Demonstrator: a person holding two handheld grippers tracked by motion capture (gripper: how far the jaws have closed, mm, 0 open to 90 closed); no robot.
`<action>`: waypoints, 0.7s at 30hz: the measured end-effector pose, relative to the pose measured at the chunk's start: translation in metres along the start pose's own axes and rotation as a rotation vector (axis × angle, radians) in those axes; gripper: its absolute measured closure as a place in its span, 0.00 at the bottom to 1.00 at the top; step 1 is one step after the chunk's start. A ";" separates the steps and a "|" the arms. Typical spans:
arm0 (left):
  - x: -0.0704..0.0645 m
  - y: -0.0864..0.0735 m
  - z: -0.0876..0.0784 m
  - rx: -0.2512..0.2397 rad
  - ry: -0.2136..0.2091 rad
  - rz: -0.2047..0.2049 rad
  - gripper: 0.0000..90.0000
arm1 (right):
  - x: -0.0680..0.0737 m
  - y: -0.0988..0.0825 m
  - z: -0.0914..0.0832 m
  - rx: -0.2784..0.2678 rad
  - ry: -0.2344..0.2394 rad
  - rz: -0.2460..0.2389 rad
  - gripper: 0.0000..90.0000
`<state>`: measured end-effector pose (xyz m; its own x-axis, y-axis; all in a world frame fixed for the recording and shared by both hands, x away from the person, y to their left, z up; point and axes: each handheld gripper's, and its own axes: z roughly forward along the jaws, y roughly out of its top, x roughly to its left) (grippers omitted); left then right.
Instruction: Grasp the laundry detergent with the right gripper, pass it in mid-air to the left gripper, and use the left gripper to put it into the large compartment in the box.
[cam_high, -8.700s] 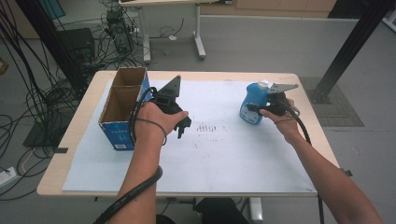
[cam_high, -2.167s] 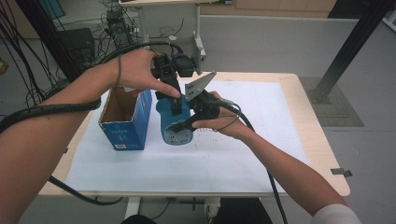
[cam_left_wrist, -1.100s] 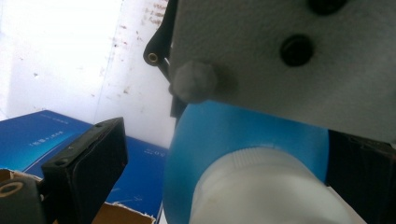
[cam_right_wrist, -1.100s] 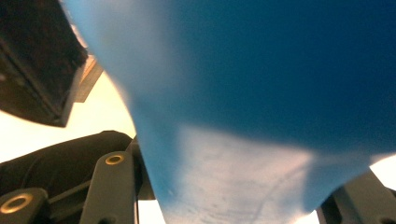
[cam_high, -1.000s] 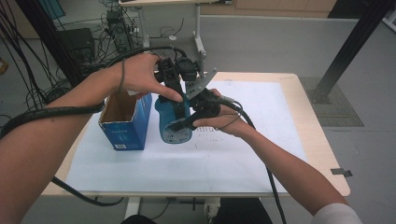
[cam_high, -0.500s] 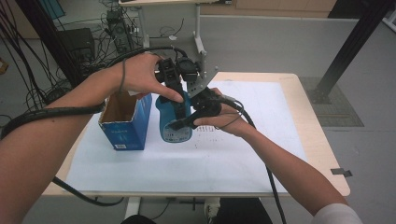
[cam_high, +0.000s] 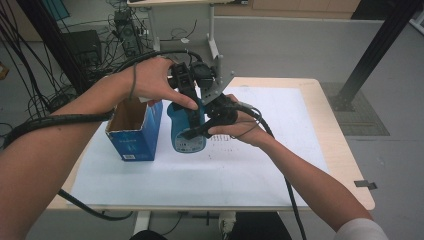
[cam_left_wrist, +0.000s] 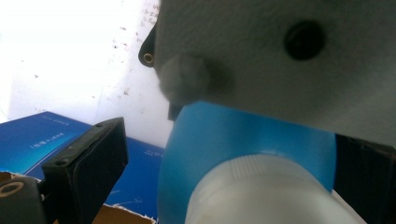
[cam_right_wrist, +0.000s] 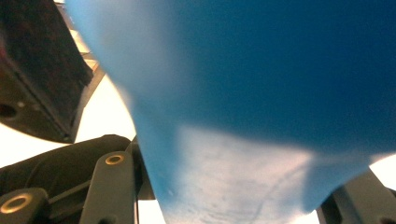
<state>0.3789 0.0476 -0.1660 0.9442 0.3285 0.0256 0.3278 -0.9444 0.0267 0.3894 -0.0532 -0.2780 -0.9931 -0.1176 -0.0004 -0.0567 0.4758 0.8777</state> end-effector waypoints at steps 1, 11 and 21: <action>0.000 0.000 0.000 0.000 0.000 -0.001 0.05 | 0.000 0.000 0.000 0.000 0.000 0.000 0.49; 0.000 0.000 0.000 0.001 0.003 -0.002 0.05 | -0.001 -0.001 0.001 0.003 -0.002 -0.001 0.49; 0.000 0.001 -0.001 -0.002 0.008 -0.004 0.05 | -0.001 -0.001 -0.002 -0.003 -0.003 0.003 0.49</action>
<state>0.3797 0.0467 -0.1653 0.9424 0.3328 0.0336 0.3319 -0.9429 0.0287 0.3910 -0.0549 -0.2778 -0.9935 -0.1138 0.0010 -0.0534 0.4739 0.8789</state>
